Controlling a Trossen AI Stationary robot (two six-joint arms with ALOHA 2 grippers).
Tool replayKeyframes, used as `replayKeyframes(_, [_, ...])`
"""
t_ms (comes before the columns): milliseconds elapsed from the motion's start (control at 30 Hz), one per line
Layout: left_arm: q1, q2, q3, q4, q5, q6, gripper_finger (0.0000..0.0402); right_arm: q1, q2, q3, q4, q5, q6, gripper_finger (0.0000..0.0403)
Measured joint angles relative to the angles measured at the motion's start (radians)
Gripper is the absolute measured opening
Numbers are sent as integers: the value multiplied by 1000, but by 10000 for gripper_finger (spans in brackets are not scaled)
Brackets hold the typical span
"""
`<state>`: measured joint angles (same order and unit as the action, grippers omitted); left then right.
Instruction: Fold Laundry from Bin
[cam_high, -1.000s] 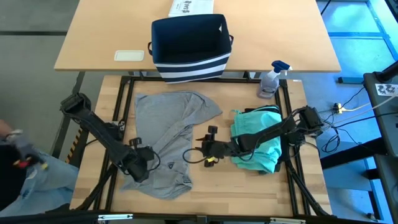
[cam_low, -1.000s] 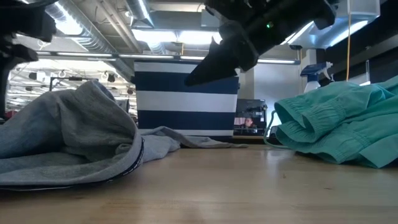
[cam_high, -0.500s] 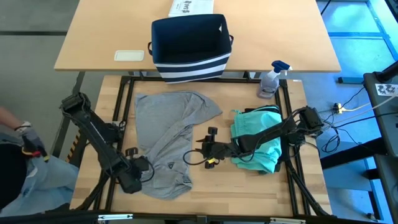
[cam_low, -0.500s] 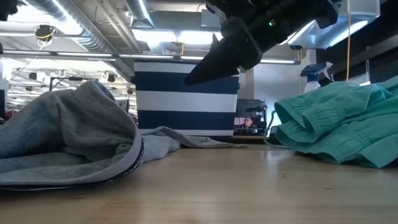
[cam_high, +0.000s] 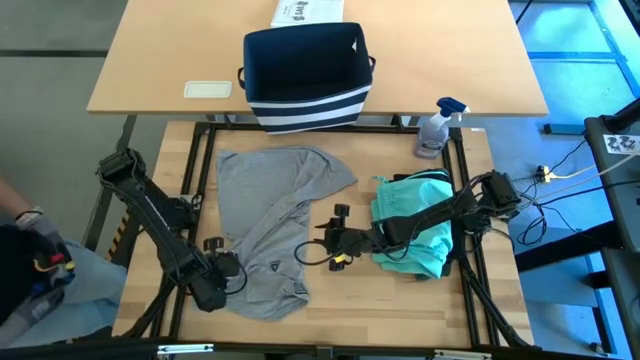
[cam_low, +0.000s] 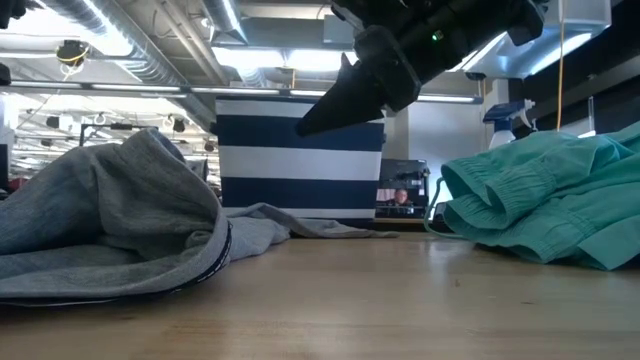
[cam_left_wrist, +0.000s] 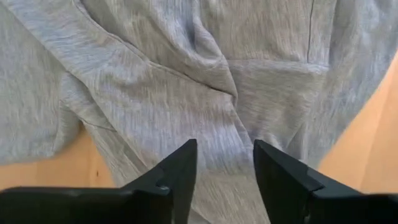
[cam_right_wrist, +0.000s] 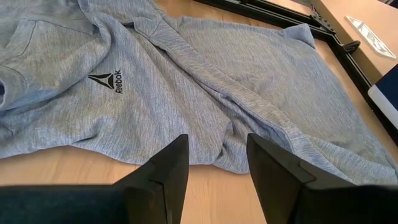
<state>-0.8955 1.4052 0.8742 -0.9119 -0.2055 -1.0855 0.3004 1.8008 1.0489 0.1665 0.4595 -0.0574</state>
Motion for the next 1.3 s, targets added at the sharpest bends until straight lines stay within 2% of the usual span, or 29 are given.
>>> replayKeyframes(300, [0,28,0,35,-5,31,228,0,0,0,0,1,-1,160])
replayKeyframes(533, [17,118,-1,-6,25,101,235,0,0,0,-1,2,-1,160])
replayKeyframes(700, [41,116,-1,-69,36,75,197,0,0,0,-1,2,-1,160])
replayKeyframes(967, [54,100,-1,-177,7,0,103,0,0,0,-2,3,-1,160])
replayKeyframes(1067, [50,77,-1,-247,-11,-99,76,0,0,0,-4,3,-1,160])
replayKeyframes(1167, [37,64,-1,-378,-1,-263,55,0,0,0,-4,3,0,160])
replayKeyframes(1300, [21,64,-1,-525,104,-422,39,0,0,0,-5,3,-1,160])
